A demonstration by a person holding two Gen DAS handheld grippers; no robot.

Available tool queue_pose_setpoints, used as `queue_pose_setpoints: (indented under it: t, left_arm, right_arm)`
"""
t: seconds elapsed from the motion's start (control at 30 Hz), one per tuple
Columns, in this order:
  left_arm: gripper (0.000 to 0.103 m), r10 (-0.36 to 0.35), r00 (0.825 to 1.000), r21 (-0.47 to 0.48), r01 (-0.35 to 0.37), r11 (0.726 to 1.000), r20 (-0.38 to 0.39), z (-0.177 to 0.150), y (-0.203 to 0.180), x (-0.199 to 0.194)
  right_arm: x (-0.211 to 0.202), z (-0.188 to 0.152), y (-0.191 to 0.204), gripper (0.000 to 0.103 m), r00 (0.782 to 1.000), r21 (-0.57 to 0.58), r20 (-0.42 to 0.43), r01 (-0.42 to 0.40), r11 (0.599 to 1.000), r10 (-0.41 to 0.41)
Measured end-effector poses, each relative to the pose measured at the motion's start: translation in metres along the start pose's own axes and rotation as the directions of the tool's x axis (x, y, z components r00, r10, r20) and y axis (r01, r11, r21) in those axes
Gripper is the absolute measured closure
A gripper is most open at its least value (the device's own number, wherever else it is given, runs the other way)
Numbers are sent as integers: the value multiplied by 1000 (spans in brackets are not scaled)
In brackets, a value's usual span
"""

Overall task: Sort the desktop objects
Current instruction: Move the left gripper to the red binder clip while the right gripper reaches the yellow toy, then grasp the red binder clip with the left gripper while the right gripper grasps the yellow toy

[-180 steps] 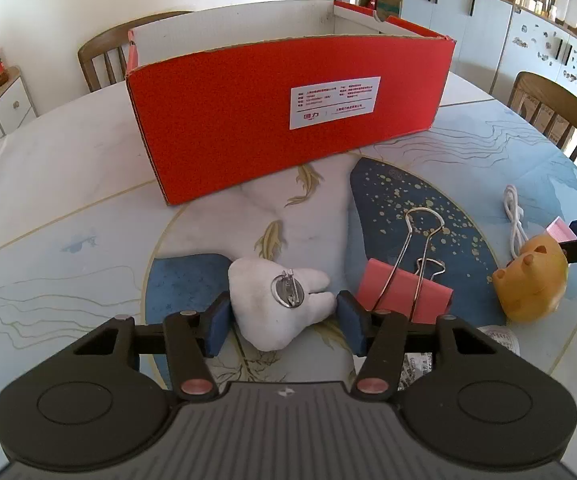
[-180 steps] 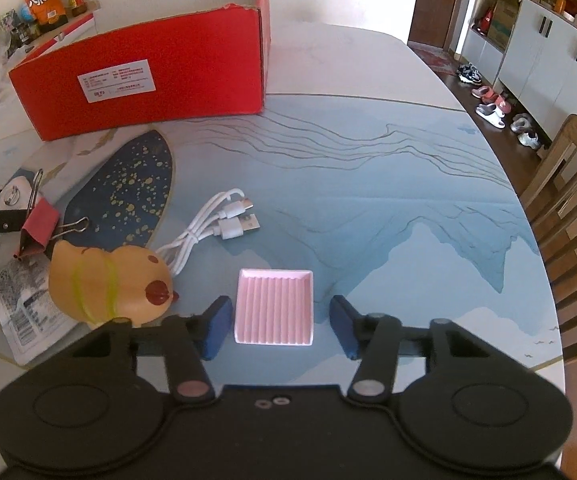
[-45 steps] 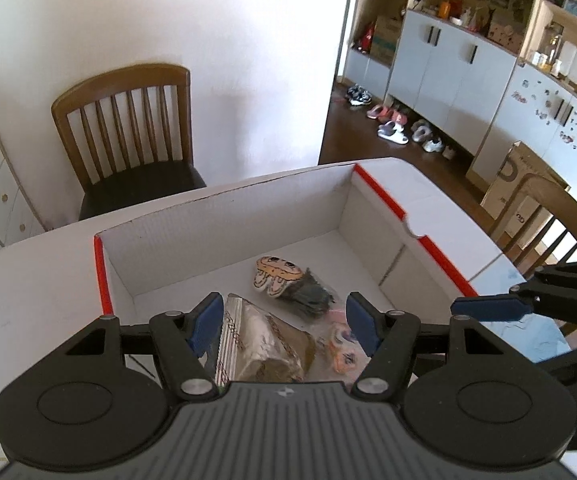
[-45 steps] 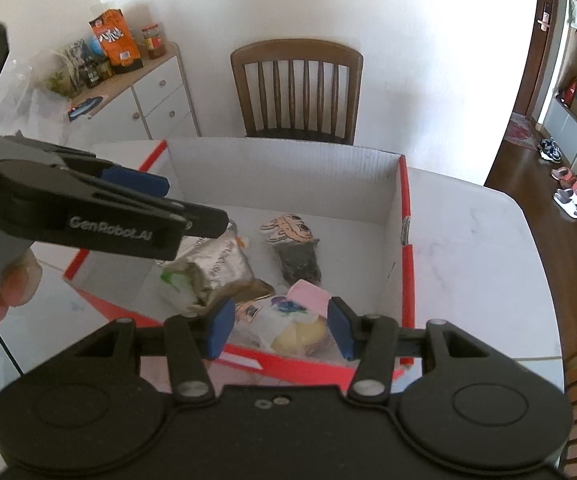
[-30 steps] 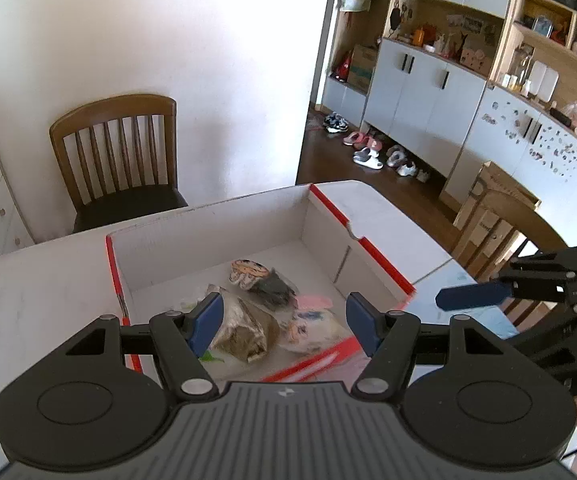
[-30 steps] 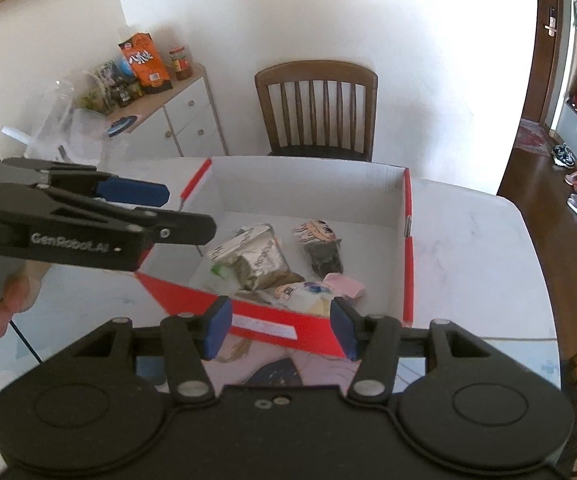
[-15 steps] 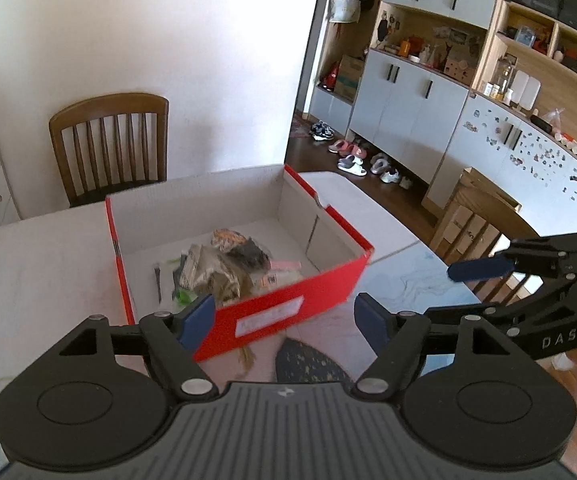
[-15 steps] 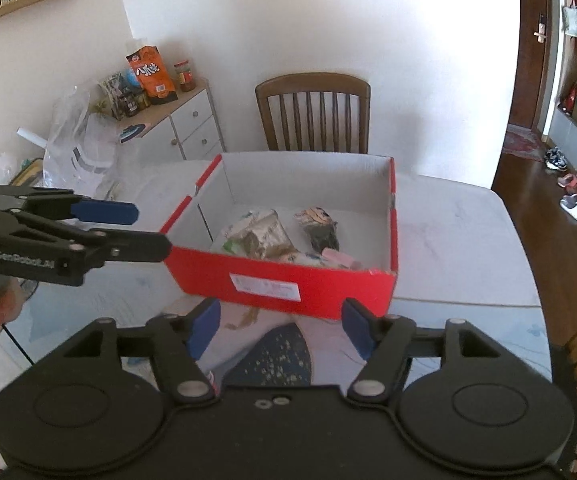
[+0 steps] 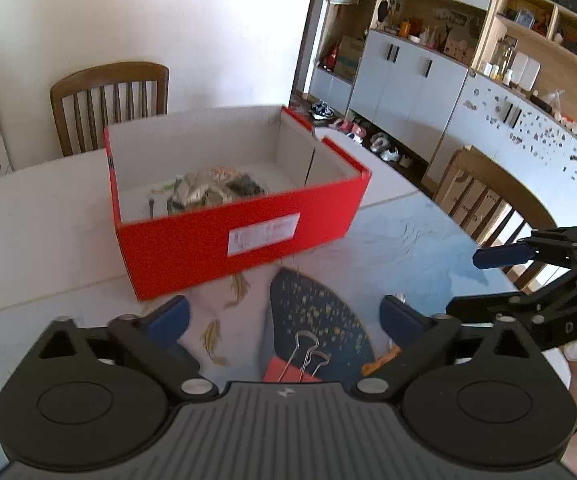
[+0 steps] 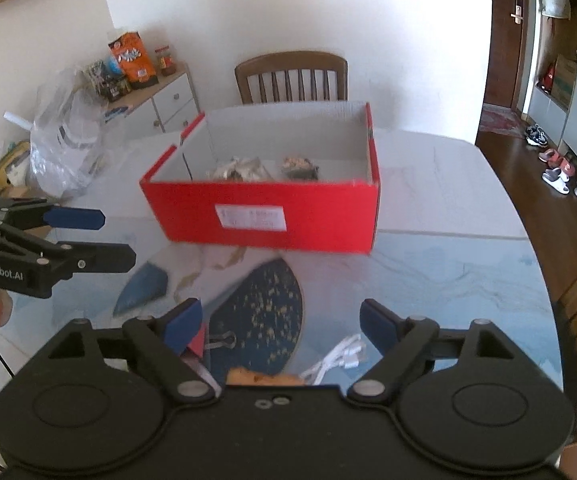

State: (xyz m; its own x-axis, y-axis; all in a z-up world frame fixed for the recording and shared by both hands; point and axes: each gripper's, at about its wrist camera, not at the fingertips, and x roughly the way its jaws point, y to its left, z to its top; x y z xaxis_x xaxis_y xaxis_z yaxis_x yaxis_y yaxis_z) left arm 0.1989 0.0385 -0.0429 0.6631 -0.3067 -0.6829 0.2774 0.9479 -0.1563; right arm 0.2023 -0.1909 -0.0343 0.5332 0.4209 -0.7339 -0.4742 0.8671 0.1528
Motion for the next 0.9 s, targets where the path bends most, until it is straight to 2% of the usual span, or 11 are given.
queue_pose_setpoints:
  t: [0.37,0.6,0.8,0.9]
  left_arm:
    - [0,-23,996,96,31,995,-84,-45,-3,48]
    - [0,-48,991,105,61,993,-121,-50,0,66]
    - [1,-58,988,63,67,996,-142,-54,11,79]
    - [1,-70,987,90,84,992,-144,-56,10,82]
  right_arm:
    - [31,-47,6,15,997,19,-79,13,1000,-11]
    - [47,-61,5,16,993,34,-114,36,999,-32]
    - [57,-64,4,16,992,44,-122,31,999,-26]
    - [61,-65,5,17,991,40,-132,21,999,-15]
